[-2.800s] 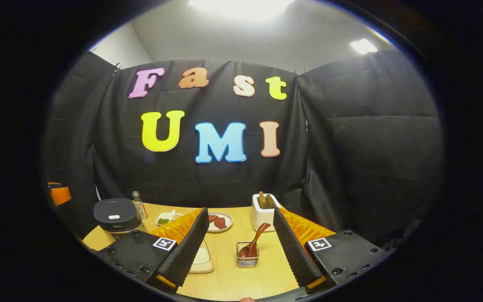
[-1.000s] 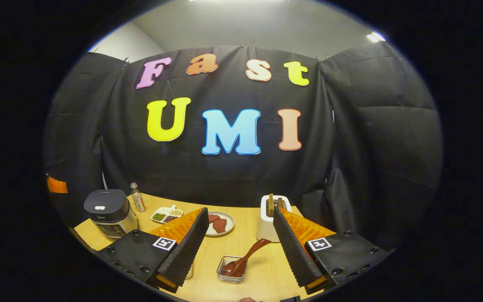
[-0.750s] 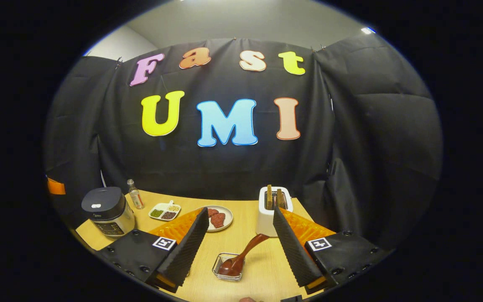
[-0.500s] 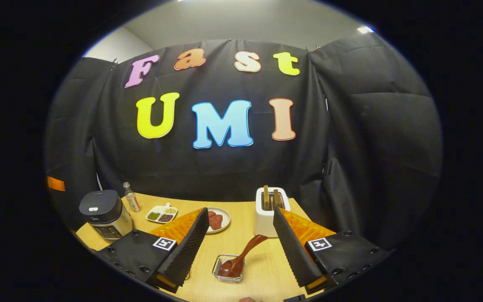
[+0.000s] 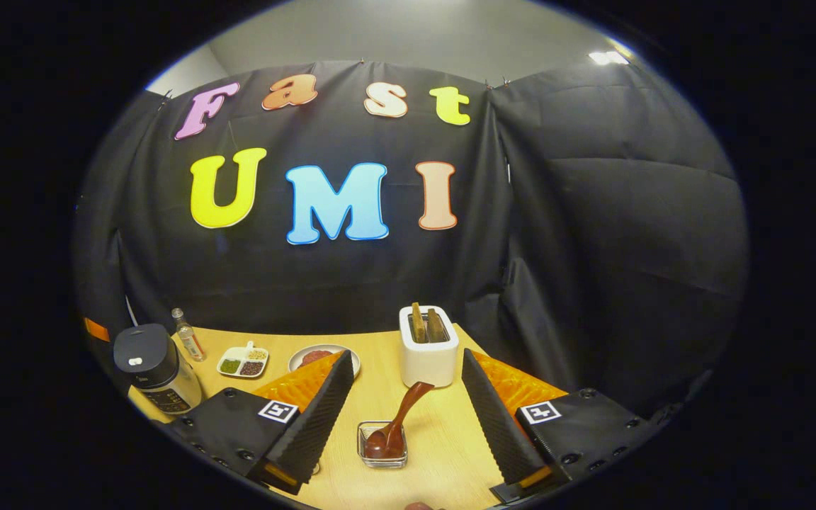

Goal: Close the left gripper, press the button to open the rice cooker; take a wooden spoon from the chopstick holder with the right hand, scoop a spoonful of rice and pour it into the rice cooker, then put the wooden spoon back into the chopstick holder.

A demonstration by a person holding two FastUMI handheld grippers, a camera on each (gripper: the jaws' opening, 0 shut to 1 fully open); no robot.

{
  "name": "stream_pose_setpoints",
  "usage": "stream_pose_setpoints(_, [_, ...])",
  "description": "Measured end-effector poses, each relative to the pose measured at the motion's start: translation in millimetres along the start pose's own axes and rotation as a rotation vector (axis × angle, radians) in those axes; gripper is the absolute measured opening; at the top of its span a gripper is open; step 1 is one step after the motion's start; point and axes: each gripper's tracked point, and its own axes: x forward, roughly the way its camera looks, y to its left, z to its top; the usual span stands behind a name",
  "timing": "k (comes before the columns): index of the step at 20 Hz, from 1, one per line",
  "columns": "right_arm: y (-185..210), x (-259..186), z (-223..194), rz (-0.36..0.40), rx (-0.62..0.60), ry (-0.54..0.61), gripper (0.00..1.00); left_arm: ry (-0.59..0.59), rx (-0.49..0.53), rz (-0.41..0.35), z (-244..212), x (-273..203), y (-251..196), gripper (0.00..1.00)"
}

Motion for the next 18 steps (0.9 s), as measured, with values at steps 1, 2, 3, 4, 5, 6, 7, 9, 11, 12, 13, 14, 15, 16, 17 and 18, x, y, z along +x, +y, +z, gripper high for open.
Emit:
stream_pose_setpoints(1, [0.2,-2.8,3.5,-0.025,0.002,-0.006,0.98,0.022,-0.006,-0.017,-4.2,12.7,6.9,0.01])
stream_pose_setpoints(2, [1.4,-6.7,4.5,-0.047,0.003,-0.006,0.97,0.037,-0.013,-0.035,-8.7,21.9,12.0,0.01])
stream_pose_setpoints(3, [3.1,-10.9,2.0,-0.071,0.002,-0.002,0.97,0.054,-0.016,-0.051,-12.8,32.6,17.4,0.01])
stream_pose_setpoints(4, [5.1,-16.2,0.1,-0.090,0.003,0.004,0.97,0.070,-0.011,-0.063,-18.1,43.2,22.9,0.01])
stream_pose_setpoints(5, [8.6,-20.2,-1.3,-0.102,0.002,0.012,0.98,0.083,-0.004,-0.072,-20.9,53.3,27.5,0.01])
stream_pose_setpoints(6, [12.6,-24.9,-3.5,-0.113,-0.004,0.019,0.98,0.095,0.000,-0.091,-21.5,62.0,28.7,0.01])
stream_pose_setpoints(7, [16.2,-28.6,-5.6,-0.125,-0.012,0.026,0.98,0.105,-0.006,-0.110,-21.8,67.9,28.9,0.01])
stream_pose_setpoints(9, [21.9,-34.4,-6.1,-0.142,-0.019,0.033,0.98,0.120,-0.005,-0.146,-23.2,75.1,25.8,0.01])
stream_pose_setpoints(11, [26.6,-39.4,3.9,-0.156,-0.028,0.002,0.98,0.132,0.021,-0.164,-26.2,81.8,23.6,0.01])
stream_pose_setpoints(12, [25.5,-40.3,9.6,-0.171,-0.036,-0.013,0.98,0.140,0.029,-0.172,-27.2,85.6,23.2,0.01])
stream_pose_setpoints(13, [25.2,-41.8,10.2,-0.182,-0.039,-0.021,0.98,0.149,0.037,-0.175,-28.2,88.7,23.1,0.01])
stream_pose_setpoints(14, [25.8,-42.9,10.5,-0.192,-0.034,-0.023,0.97,0.158,0.045,-0.173,-31.1,92.2,24.7,0.01])
stream_pose_setpoints(15, [26.0,-44.1,11.1,-0.198,-0.024,-0.023,0.97,0.171,0.050,-0.173,-35.0,94.9,26.2,0.01])
stream_pose_setpoints(16, [27.0,-46.2,10.3,-0.201,-0.015,-0.024,0.97,0.185,0.049,-0.178,-39.3,93.1,26.9,0.01])
stream_pose_setpoints(17, [28.1,-49.2,8.2,-0.201,-0.009,-0.026,0.97,0.182,0.038,-0.179,-39.5,93.4,26.3,0.01])
stream_pose_setpoints(18, [30.0,-50.9,7.1,-0.201,-0.008,-0.025,0.97,0.186,0.031,-0.181,-38.4,91.1,26.8,0.02])
